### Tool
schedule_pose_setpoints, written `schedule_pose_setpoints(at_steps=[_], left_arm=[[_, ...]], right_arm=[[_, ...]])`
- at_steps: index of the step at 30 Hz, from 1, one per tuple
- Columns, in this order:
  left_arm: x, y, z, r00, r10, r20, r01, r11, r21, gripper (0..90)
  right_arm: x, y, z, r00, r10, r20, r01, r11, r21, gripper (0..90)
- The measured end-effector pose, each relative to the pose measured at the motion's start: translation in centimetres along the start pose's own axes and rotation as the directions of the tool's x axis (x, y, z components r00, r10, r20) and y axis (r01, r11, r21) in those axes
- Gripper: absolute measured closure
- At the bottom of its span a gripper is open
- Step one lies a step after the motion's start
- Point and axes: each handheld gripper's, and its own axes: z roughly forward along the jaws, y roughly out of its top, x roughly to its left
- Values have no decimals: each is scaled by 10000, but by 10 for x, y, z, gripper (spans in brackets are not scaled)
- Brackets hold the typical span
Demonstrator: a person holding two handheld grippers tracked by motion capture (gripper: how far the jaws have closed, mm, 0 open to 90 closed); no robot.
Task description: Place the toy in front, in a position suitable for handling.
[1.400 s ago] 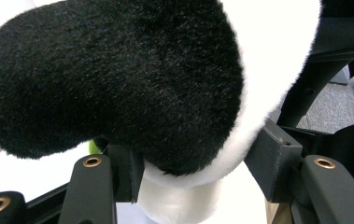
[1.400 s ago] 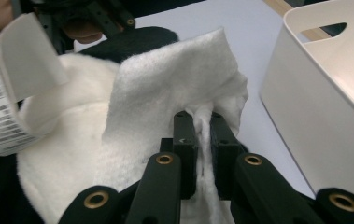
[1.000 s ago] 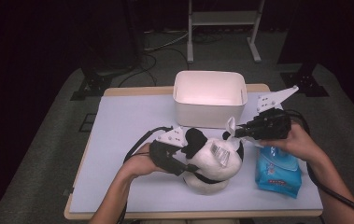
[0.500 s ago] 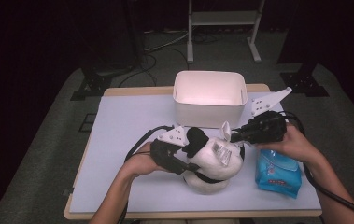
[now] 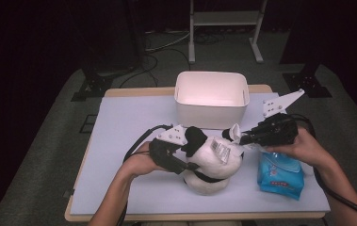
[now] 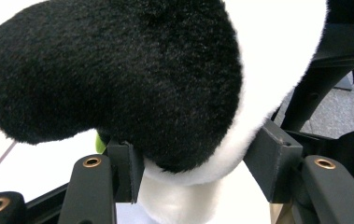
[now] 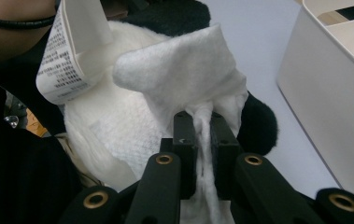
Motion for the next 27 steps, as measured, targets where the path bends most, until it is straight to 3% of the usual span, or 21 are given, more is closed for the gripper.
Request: schedule_pose_setpoints(at_steps=[5, 18, 27], left_arm=[[0, 4, -6, 9998, 27, -193, -27, 10000, 4, 435], [-2, 10, -6, 9996, 254, -139, -251, 9995, 213, 439], [-1, 13, -11, 9993, 290, -255, -282, 9992, 287, 443]], right_arm=[[5, 6, 7, 9995, -224, -220, 227, 9997, 98, 834], [18, 35, 20, 9940, -943, -556, 942, 9955, -39, 834], [17, 31, 20, 9945, -841, -624, 848, 9964, 77, 834]])
